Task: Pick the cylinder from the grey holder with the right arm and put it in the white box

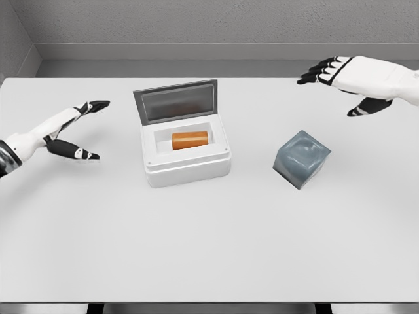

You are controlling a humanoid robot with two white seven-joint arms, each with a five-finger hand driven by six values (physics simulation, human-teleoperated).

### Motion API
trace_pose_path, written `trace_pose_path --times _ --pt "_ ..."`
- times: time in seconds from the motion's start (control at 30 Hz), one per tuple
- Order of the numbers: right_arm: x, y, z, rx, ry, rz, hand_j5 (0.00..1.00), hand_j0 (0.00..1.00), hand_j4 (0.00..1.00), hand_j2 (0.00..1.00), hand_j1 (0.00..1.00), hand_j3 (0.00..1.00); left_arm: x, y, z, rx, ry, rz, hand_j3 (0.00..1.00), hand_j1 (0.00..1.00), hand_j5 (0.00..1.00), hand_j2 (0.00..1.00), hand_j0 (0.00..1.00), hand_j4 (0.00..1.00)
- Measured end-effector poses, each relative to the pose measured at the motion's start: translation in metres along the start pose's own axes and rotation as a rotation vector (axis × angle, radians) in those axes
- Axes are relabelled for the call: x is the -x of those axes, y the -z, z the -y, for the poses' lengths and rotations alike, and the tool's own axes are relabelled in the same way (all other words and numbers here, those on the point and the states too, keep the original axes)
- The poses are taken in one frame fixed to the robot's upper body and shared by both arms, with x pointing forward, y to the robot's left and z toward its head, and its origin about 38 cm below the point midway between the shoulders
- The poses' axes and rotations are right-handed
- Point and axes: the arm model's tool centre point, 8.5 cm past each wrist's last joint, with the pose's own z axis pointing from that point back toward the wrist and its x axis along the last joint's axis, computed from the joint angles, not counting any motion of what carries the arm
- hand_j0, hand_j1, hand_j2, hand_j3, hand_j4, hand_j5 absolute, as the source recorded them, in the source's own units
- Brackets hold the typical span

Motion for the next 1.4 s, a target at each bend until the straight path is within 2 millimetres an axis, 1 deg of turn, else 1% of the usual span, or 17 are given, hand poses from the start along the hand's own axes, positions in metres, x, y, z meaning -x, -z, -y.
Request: trace_pose_path --times 0.03,0.07,0.13,0.27,0.4,0.5,0.57,0.6,0.7,0.8,0.97,1.1,1.2,1.27,1.3,1.4 --pt "0.000 0.000 -0.001 -0.004 0.001 0.000 1.00 1.00 1.00 1.00 1.00 1.00 -0.002 0.002 -0.002 -0.004 0.000 0.007 1.00 1.00 1.00 1.00 1.00 1.00" --pt "0.000 -0.001 -0.003 -0.009 0.003 -0.001 1.00 1.00 1.00 1.00 1.00 1.00 -0.008 0.009 -0.007 -0.013 0.005 0.026 1.00 1.00 1.00 1.00 1.00 1.00" --pt "0.002 -0.004 -0.003 -0.016 -0.001 -0.010 1.00 1.00 1.00 1.00 1.00 1.00 -0.019 0.022 -0.009 -0.024 -0.002 0.063 1.00 1.00 1.00 1.00 1.00 1.00" --pt "0.005 -0.008 -0.005 -0.032 -0.004 -0.021 1.00 1.00 1.00 1.00 1.00 1.00 -0.035 0.048 -0.004 -0.036 -0.044 0.131 1.00 1.00 1.00 1.00 1.00 1.00" --pt "0.006 -0.010 -0.007 -0.039 -0.005 -0.026 1.00 1.00 1.00 1.00 1.00 1.00 -0.049 0.067 0.003 -0.021 -0.068 0.182 1.00 1.00 1.00 1.00 1.00 1.00" --pt "0.005 -0.010 -0.011 -0.045 0.000 -0.025 1.00 1.00 1.00 1.00 1.00 1.00 -0.056 0.077 0.010 0.008 -0.078 0.209 1.00 1.00 1.00 1.00 1.00 1.00" --pt "0.005 -0.011 -0.014 -0.052 0.005 -0.026 1.00 1.00 1.00 1.00 1.00 1.00 -0.060 0.080 0.014 0.025 -0.082 0.225 1.00 1.00 1.00 1.00 1.00 1.00" --pt "0.006 -0.012 -0.013 -0.051 0.001 -0.029 1.00 1.00 1.00 1.00 1.00 1.00 -0.063 0.080 0.016 0.033 -0.082 0.233 1.00 1.00 1.00 1.00 1.00 1.00" --pt "0.007 -0.014 -0.012 -0.053 -0.002 -0.033 1.00 1.00 1.00 1.00 1.00 1.00 -0.069 0.080 0.018 0.060 -0.077 0.251 1.00 1.00 1.00 1.00 1.00 1.00" --pt "0.007 -0.014 -0.011 -0.053 -0.005 -0.033 1.00 1.00 1.00 1.00 1.00 1.00 -0.068 0.076 0.017 0.068 -0.083 0.252 1.00 1.00 1.00 1.00 1.00 1.00" --pt "0.006 -0.014 -0.010 -0.052 -0.008 -0.030 1.00 1.00 1.00 1.00 1.00 1.00 -0.071 0.058 0.004 0.060 -0.084 0.255 1.00 1.00 1.00 1.00 1.00 1.00" --pt "0.005 -0.014 -0.010 -0.051 -0.009 -0.030 1.00 1.00 1.00 1.00 1.00 1.00 -0.067 0.043 0.006 0.070 -0.093 0.242 1.00 1.00 1.00 1.00 1.00 1.00" --pt "0.005 -0.013 -0.010 -0.052 -0.008 -0.028 1.00 1.00 1.00 1.00 1.00 1.00 -0.071 0.036 0.002 0.074 -0.090 0.246 1.00 1.00 1.00 1.00 1.00 1.00" --pt "0.005 -0.013 -0.010 -0.052 -0.009 -0.028 1.00 1.00 1.00 1.00 1.00 1.00 -0.058 0.027 0.012 0.081 -0.111 0.211 1.00 1.00 1.00 1.00 1.00 1.00" --pt "0.005 -0.013 -0.010 -0.052 -0.009 -0.028 1.00 1.00 1.00 1.00 1.00 1.00 -0.048 0.021 0.014 0.079 -0.118 0.182 1.00 1.00 1.00 1.00 1.00 1.00" --pt "0.004 -0.013 -0.011 -0.054 -0.009 -0.026 1.00 1.00 1.00 1.00 1.00 1.00 -0.030 0.012 0.008 0.055 -0.116 0.122 1.00 1.00 1.00 1.00 1.00 1.00"
